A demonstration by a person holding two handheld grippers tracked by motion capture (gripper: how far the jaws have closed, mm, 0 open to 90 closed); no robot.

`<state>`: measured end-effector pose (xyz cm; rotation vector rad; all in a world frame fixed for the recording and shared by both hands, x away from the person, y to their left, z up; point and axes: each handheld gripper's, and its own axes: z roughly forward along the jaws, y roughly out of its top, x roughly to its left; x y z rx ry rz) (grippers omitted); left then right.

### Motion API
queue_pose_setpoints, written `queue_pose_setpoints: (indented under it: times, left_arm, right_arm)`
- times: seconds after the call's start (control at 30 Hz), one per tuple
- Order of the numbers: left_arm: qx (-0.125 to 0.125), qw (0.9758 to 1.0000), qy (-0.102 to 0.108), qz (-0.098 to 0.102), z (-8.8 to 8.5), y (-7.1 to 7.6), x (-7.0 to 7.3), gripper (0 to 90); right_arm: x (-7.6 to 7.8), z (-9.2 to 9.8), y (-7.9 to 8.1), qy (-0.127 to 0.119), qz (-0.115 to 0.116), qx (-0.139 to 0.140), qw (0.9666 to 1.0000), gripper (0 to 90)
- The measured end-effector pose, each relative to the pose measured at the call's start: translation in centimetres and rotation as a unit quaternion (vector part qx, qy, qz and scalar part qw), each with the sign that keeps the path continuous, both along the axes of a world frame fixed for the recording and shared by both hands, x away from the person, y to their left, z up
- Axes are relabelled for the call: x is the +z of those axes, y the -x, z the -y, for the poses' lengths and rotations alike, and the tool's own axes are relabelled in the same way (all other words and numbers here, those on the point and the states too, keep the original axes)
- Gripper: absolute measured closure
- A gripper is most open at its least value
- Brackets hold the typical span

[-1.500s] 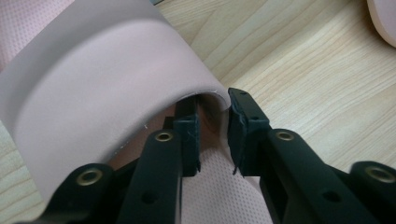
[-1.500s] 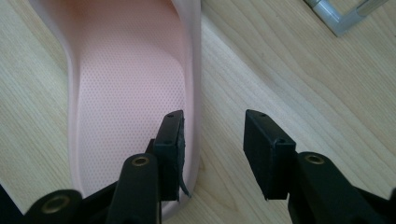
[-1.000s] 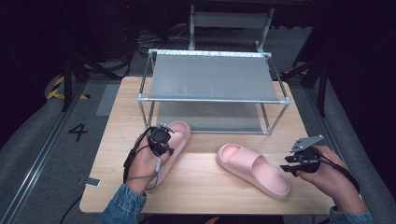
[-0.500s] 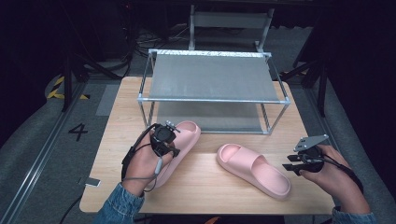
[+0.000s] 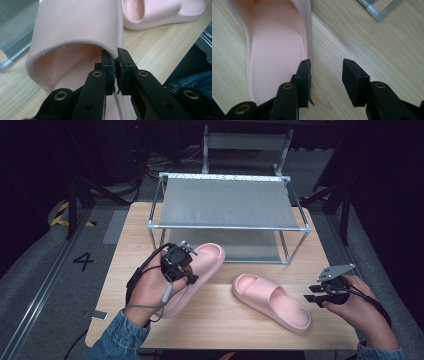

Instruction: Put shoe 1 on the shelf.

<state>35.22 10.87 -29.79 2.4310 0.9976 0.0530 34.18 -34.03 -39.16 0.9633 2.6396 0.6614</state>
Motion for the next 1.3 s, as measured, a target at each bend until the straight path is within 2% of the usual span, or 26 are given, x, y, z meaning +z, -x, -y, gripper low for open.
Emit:
queue_pose_setpoints:
  times: [0.17, 0.5, 0.7, 0.93, 1.17, 1.3]
  left_arm:
    - [-0.012, 0.9998, 0.005, 0.013, 0.3, 0.0, 2.0, 85.4]
    - [-0.021, 0.9992, 0.015, 0.032, 1.9, -0.3, 4.6, 85.4]
    - [-0.02, 0.9988, 0.019, 0.042, 2.3, -0.8, 6.2, 85.4]
    - [-0.005, 0.9985, 0.021, 0.051, 2.2, -2.0, 7.6, 85.4]
    - [0.015, 0.9978, 0.032, 0.056, 2.0, -4.0, 8.4, 85.4]
    - [0.03, 0.9971, 0.037, 0.059, 2.1, -5.2, 8.8, 85.4]
  right_arm:
    - [0.0, -0.2, 0.0, 0.0, 0.001, 0.005, 1.0, 60.2]
    - [0.0, -0.2, 0.0, 0.0, 0.001, 0.006, 1.0, 60.2]
    - [0.1, -0.1, 0.1, 0.0, 0.001, 0.005, 1.0, 60.1]
    - [0.1, -0.2, 0.2, 0.0, 0.004, 0.006, 1.0, 60.2]
    - [0.1, -0.1, 0.4, -0.001, 0.008, -0.004, 1.0, 60.2]
    - [-0.2, -0.3, 0.6, -0.003, 0.003, -0.004, 1.0, 60.1]
